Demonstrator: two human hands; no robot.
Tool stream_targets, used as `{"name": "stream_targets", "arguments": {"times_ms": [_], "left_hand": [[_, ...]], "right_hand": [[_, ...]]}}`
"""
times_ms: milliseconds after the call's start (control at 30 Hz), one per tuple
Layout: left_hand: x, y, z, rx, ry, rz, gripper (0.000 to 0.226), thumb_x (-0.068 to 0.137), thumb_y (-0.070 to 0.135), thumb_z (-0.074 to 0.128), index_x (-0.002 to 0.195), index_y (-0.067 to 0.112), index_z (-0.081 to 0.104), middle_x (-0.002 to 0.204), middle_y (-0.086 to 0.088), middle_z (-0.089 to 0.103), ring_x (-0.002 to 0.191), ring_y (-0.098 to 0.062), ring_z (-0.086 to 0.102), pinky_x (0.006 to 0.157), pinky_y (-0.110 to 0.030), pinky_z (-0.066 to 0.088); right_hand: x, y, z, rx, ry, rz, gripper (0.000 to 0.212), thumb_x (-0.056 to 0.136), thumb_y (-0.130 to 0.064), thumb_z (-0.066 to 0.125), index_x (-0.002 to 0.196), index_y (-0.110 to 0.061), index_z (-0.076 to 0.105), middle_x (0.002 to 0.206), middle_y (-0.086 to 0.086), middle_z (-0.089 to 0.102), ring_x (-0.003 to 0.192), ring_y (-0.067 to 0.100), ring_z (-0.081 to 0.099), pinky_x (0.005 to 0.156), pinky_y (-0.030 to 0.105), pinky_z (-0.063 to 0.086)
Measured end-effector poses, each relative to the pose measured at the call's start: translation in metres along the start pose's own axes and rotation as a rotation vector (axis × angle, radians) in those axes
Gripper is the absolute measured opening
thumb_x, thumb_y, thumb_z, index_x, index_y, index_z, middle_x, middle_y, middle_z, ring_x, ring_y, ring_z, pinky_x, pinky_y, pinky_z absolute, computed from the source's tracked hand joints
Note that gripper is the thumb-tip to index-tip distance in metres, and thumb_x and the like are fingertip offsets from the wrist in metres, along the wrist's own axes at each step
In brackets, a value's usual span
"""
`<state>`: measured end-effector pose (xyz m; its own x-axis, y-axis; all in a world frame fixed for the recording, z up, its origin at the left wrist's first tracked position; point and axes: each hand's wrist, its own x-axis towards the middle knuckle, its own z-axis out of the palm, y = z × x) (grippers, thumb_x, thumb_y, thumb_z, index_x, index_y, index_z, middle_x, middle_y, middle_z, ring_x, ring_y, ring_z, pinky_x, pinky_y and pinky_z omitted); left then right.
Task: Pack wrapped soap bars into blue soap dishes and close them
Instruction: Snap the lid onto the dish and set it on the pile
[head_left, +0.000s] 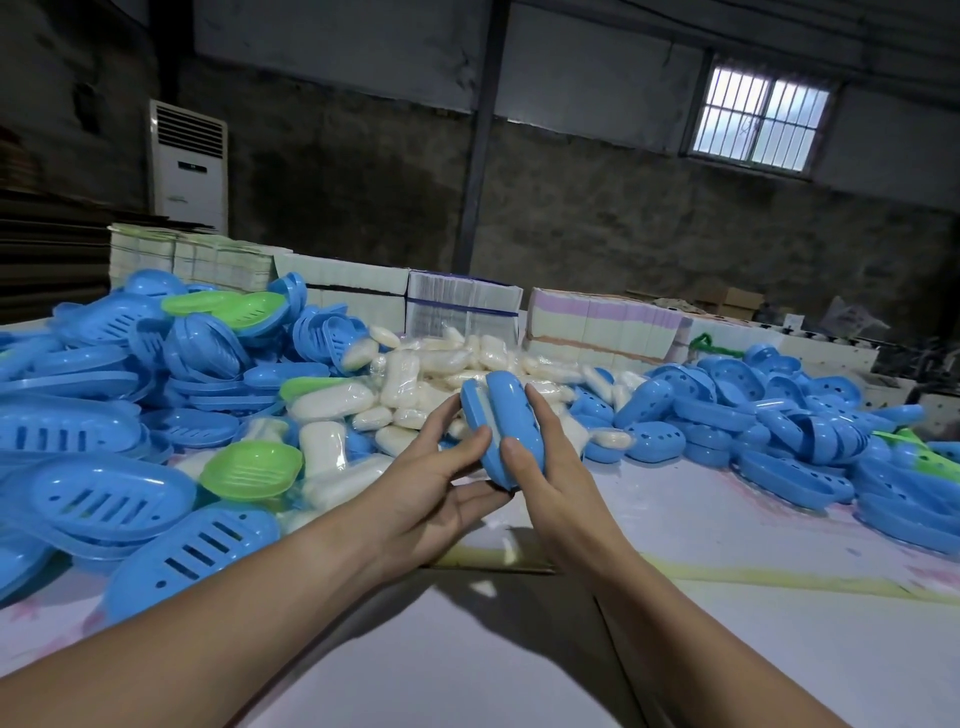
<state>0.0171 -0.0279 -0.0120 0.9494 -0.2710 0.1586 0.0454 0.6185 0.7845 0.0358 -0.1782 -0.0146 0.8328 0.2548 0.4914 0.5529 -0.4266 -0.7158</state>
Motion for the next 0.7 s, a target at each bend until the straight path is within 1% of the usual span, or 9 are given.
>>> {"name": "stream_targets", "arguments": {"times_ms": [67,133,267,333,433,500,600,633,700], "left_hand": [[0.0,-0.001,-0.001,-0.006,0.009,0.01,0.059,0.09,0.011,0.064,0.141,0.037,0.049,0.126,-0.022,0.068,0.111,-0.044,0.067,0.094,-0.05,0.055],[0.0,-0.002,-0.003,-0.012,0.008,0.02,0.067,0.084,0.012,0.068,0.139,0.044,0.047,0.123,-0.021,0.069,0.11,-0.042,0.068,0.09,-0.048,0.058],[0.001,-0.002,-0.007,0.055,-0.025,0.003,0.073,0.081,0.014,0.072,0.136,0.055,0.045,0.124,-0.016,0.07,0.111,-0.04,0.069,0.087,-0.042,0.06],[0.001,-0.003,-0.009,0.065,-0.033,-0.006,0.074,0.08,0.014,0.074,0.135,0.055,0.046,0.124,-0.016,0.07,0.11,-0.041,0.069,0.086,-0.042,0.06],[0.002,-0.004,-0.009,0.085,-0.035,-0.003,0.075,0.079,0.016,0.075,0.135,0.055,0.046,0.123,-0.017,0.071,0.109,-0.041,0.069,0.083,-0.041,0.061],[0.001,-0.004,-0.009,0.102,-0.044,0.001,0.074,0.079,0.018,0.075,0.136,0.055,0.045,0.123,-0.016,0.071,0.109,-0.04,0.07,0.082,-0.039,0.061],[0.001,-0.001,-0.009,0.111,-0.064,0.0,0.072,0.08,0.018,0.074,0.136,0.054,0.047,0.123,-0.017,0.07,0.108,-0.04,0.07,0.08,-0.039,0.061],[0.001,0.0,-0.01,0.111,-0.072,-0.004,0.071,0.079,0.017,0.074,0.135,0.053,0.048,0.123,-0.018,0.07,0.107,-0.041,0.07,0.08,-0.039,0.061],[0.001,0.002,-0.01,0.12,-0.079,-0.018,0.069,0.077,0.017,0.076,0.132,0.052,0.052,0.122,-0.018,0.071,0.105,-0.043,0.07,0.079,-0.041,0.062]], "right_hand": [[-0.001,0.0,0.002,-0.022,-0.018,-0.007,0.061,0.084,-0.071,0.036,0.14,-0.068,0.012,0.141,-0.027,0.033,0.132,-0.003,0.035,0.11,0.027,0.03],[-0.002,-0.001,0.003,-0.037,-0.031,-0.012,0.053,0.085,-0.07,0.035,0.131,-0.075,0.009,0.139,-0.029,0.031,0.129,-0.009,0.032,0.108,0.023,0.028],[-0.003,-0.002,0.002,-0.021,-0.038,-0.013,0.048,0.088,-0.066,0.036,0.125,-0.079,0.009,0.137,-0.035,0.028,0.126,-0.018,0.028,0.108,0.022,0.025],[-0.003,-0.002,0.001,-0.006,-0.045,-0.016,0.048,0.089,-0.065,0.037,0.125,-0.079,0.01,0.135,-0.04,0.027,0.126,-0.019,0.027,0.109,0.021,0.025],[-0.003,-0.003,0.0,0.012,-0.054,-0.018,0.049,0.088,-0.066,0.038,0.127,-0.078,0.01,0.139,-0.037,0.027,0.132,-0.013,0.028,0.11,0.023,0.025],[-0.004,-0.003,0.0,0.019,-0.062,-0.021,0.05,0.087,-0.069,0.037,0.128,-0.078,0.01,0.136,-0.042,0.026,0.133,-0.012,0.029,0.11,0.022,0.026],[-0.004,-0.004,0.0,0.006,-0.066,-0.034,0.052,0.083,-0.075,0.035,0.127,-0.08,0.008,0.131,-0.051,0.021,0.127,-0.02,0.029,0.106,0.019,0.027],[-0.003,-0.004,-0.001,0.003,-0.069,-0.035,0.053,0.082,-0.075,0.035,0.128,-0.08,0.008,0.132,-0.05,0.023,0.126,-0.021,0.029,0.105,0.019,0.028],[-0.003,-0.003,-0.002,0.013,-0.084,-0.033,0.057,0.082,-0.075,0.036,0.132,-0.077,0.009,0.141,-0.039,0.029,0.131,-0.013,0.033,0.108,0.023,0.031]]}}
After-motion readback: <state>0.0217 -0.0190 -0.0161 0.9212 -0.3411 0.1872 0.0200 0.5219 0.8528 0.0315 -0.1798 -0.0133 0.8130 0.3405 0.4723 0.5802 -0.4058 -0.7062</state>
